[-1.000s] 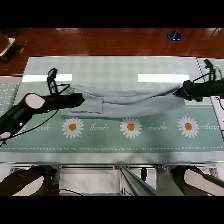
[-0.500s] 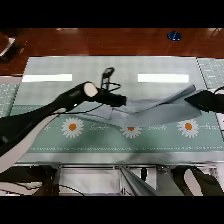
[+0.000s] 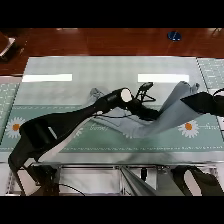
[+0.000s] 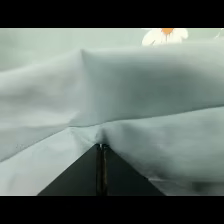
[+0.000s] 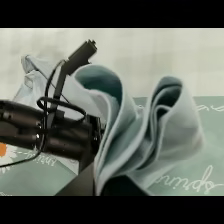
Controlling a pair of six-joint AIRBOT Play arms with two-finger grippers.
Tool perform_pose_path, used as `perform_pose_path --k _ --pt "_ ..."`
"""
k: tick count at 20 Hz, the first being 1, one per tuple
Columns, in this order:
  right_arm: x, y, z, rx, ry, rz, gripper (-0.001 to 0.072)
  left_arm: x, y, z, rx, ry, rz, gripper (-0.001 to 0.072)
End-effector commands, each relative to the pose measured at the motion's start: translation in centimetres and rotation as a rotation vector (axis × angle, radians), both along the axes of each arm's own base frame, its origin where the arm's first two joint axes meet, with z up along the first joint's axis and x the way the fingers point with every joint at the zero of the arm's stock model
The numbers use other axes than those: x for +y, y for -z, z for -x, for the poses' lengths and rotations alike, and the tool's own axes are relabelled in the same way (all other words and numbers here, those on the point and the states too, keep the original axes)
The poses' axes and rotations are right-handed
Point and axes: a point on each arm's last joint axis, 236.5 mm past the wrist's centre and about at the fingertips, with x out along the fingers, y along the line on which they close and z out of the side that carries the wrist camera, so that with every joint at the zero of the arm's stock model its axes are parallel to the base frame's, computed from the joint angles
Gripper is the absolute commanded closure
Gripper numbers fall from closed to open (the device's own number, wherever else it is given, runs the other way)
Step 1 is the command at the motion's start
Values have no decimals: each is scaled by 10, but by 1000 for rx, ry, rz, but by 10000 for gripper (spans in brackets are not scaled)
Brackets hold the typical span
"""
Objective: Fold the shirts.
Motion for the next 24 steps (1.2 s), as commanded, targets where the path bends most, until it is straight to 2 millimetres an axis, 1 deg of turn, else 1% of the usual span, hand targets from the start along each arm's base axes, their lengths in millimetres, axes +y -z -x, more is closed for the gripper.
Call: perform_pose_path --k 1,2,3,4,5,6,7,8,9,10,11,13,15,16,18,20,23,24 --pt "11 -6 -4 -16 -10 -40 688 52 -20 -50 -13 -24 -30 689" --pt "20 -9 -6 -20 -26 -70 688 92 -23 -77 3 -89 -88 689" --pt "30 -11 -9 -22 -50 -102 688 130 -30 -98 -2 -146 -126 689" --pt "42 -11 -13 -20 -76 -130 688 170 -42 -117 -24 -214 -145 689" --pt "55 -10 -18 -18 -104 -154 688 205 -57 -130 -49 -286 -150 689" --pt "70 -7 -24 -16 -132 -172 688 241 -75 -138 -80 -371 -142 688" --pt "87 -5 -31 -11 -167 -179 688 272 -91 -141 -113 -453 -129 688" --pt "106 -3 -39 -11 -205 -183 688 303 -107 -139 -154 -537 -117 688" --pt "126 -2 -49 -14 -240 -185 688 327 -120 -132 -194 -602 -107 688" --pt "150 0 -59 -15 -278 -188 688 349 -128 -120 -231 -656 -102 688" --pt "172 3 -67 -11 -316 -188 687 365 -132 -106 -255 -699 -100 688" --pt "218 16 -81 14 -388 -185 687 383 -129 -75 -270 -747 -99 688" --pt "260 41 -92 56 -449 -175 687 388 -120 -44 -273 -759 -98 688" --pt "276 54 -96 77 -469 -169 687 387 -114 -32 -270 -757 -98 688" --pt "302 81 -103 120 -501 -157 687 388 -105 -14 -264 -759 -96 688" --pt "321 107 -108 173 -513 -154 687 388 -95 -6 -244 -764 -100 688" --pt "343 138 -103 235 -532 -153 685 389 -86 -3 -226 -767 -109 688" --pt "348 144 -101 246 -540 -151 547 389 -84 -3 -224 -770 -111 688"
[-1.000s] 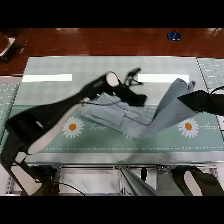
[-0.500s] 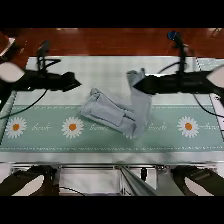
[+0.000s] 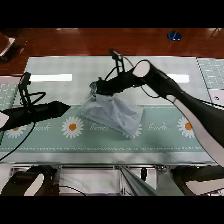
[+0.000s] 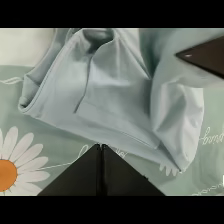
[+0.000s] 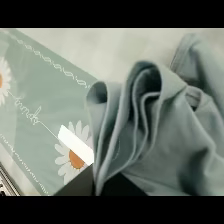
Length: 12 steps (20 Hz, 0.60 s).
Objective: Fold the shirts.
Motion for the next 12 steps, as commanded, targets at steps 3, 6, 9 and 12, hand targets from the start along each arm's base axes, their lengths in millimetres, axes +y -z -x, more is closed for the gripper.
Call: perform_pose_path --k 3,6,9,12 --pt "21 32 22 94 -91 28 306 6 12 0 -4 -37 -2 688" --pt "-28 -1 21 95 -138 55 306 11 8 -10 -40 -71 -5 688" --pt "-131 -60 1 -27 -48 193 306 15 6 -14 -53 -88 -6 688" --pt "-268 -91 1 -168 236 485 307 14 6 -14 -53 -87 -6 688"
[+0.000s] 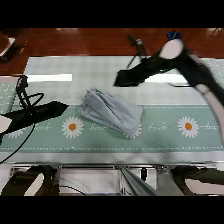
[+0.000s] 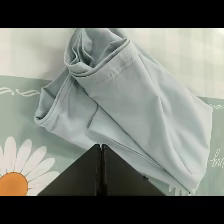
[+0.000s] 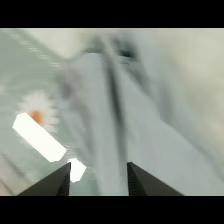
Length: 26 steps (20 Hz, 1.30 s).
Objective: Fold the shirts.
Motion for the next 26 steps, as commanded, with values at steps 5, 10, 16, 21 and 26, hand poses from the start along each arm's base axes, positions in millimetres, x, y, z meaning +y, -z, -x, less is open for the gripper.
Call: perform_pose_path --k 5,10,16,21,26 --pt "-252 69 85 -65 843 358 307 2 -1 -3 -11 -10 -2 688" --pt "-144 155 109 184 785 -77 298 -3 6 -3 15 1 4 688" --pt "-74 182 94 378 638 -220 299 -12 17 -3 59 13 27 688" --pt "-42 208 92 516 517 -195 299 -13 17 -3 56 15 27 688" --pt "-19 188 76 481 361 -260 645 -12 16 -6 47 6 26 688"
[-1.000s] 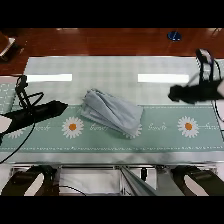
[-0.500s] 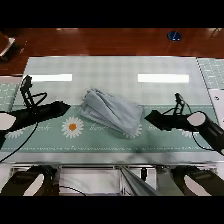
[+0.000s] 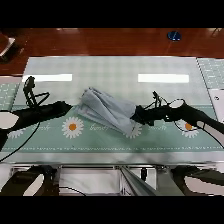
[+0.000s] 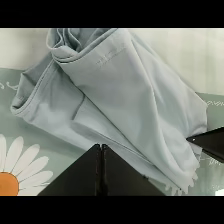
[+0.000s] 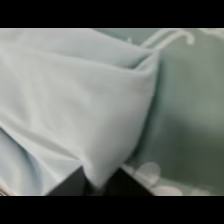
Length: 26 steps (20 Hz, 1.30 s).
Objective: Fold the shirts.
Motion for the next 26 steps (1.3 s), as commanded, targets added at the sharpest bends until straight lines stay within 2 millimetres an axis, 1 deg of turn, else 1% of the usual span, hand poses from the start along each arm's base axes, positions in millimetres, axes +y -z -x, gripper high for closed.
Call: perform_pose_path --k 1,4,5,7,9,11,13,15,16,17,19,21,23,26 --pt "24 -29 -17 -102 -128 -94 687 2 -1 -3 -11 -10 -2 688" --pt "38 -84 -33 -207 -287 -138 687 2 -1 -4 -14 -13 -3 688" --pt "41 -106 -42 -249 -309 -139 687 2 -1 -4 -14 -13 -3 688" --pt "37 -156 -72 -379 -320 -83 688 2 -1 -4 -14 -13 -3 688" --pt "25 -211 -102 -510 -311 21 688 2 -1 -4 -14 -13 -3 688" --pt "11 -258 -120 -611 -310 119 688 2 -1 -4 -14 -13 -3 688" --pt "-7 -295 -130 -686 -299 222 688 2 -1 -4 -14 -12 -3 688" --pt "-25 -328 -138 -746 -257 268 688 2 -1 -4 -14 -12 -3 688" --pt "-36 -342 -142 -764 -224 272 688 2 -1 -4 -14 -12 -3 688" --pt "-51 -354 -146 -776 -183 282 688 2 -1 -4 -13 -12 -3 688" --pt "-87 -369 -154 -771 -92 302 688 2 -1 -4 -13 -12 -3 688" --pt "-131 -377 -158 -740 18 303 688 2 -1 -3 -11 -10 -2 688" --pt "-173 -382 -158 -696 133 281 688 2 -1 -3 -11 -10 -2 688" --pt "-232 -385 -147 -621 292 256 688 2 -1 -3 -12 -9 -3 688"
